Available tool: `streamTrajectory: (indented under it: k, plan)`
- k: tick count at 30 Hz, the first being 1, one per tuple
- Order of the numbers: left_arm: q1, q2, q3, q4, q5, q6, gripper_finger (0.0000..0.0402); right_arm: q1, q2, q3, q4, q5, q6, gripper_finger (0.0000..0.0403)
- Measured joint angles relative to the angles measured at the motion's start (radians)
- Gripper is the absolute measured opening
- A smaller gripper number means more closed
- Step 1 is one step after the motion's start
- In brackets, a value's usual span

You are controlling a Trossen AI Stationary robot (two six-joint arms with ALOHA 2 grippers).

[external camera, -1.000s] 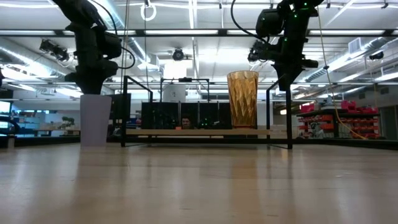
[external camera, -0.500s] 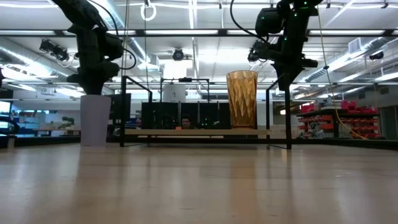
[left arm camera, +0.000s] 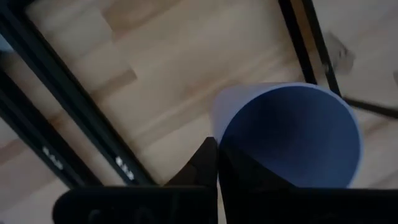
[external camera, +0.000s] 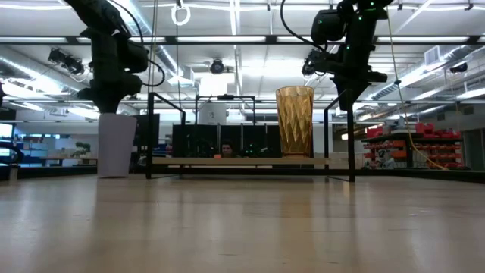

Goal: Stack small to large cups/mugs on shelf
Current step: Put the purple cup on the shelf

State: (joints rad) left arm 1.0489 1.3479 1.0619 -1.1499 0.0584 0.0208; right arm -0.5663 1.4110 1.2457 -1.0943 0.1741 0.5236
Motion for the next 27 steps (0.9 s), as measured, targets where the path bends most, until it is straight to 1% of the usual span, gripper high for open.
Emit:
streamTrajectory:
  k: [6, 11, 19, 27]
  plan:
    - [-0.026, -0.003, 0.081, -0.147, 0.005, -0.008, 0.0006, 0.000, 0.000, 0.000, 0.001, 0.000, 0.000, 0.0052]
    - [-0.082, -0.042, 0.139, -0.180, 0.007, -0.009, 0.0007, -0.001, 0.000, 0.000, 0.017, 0.032, 0.026, 0.0052]
    - [-0.192, -0.100, 0.236, -0.267, 0.019, -0.047, 0.0006, -0.036, 0.000, 0.001, 0.063, 0.034, 0.051, 0.0052]
    - [-0.321, -0.106, 0.294, -0.308, 0.020, -0.089, 0.0007, -0.056, 0.000, 0.001, 0.115, 0.022, 0.039, 0.0052]
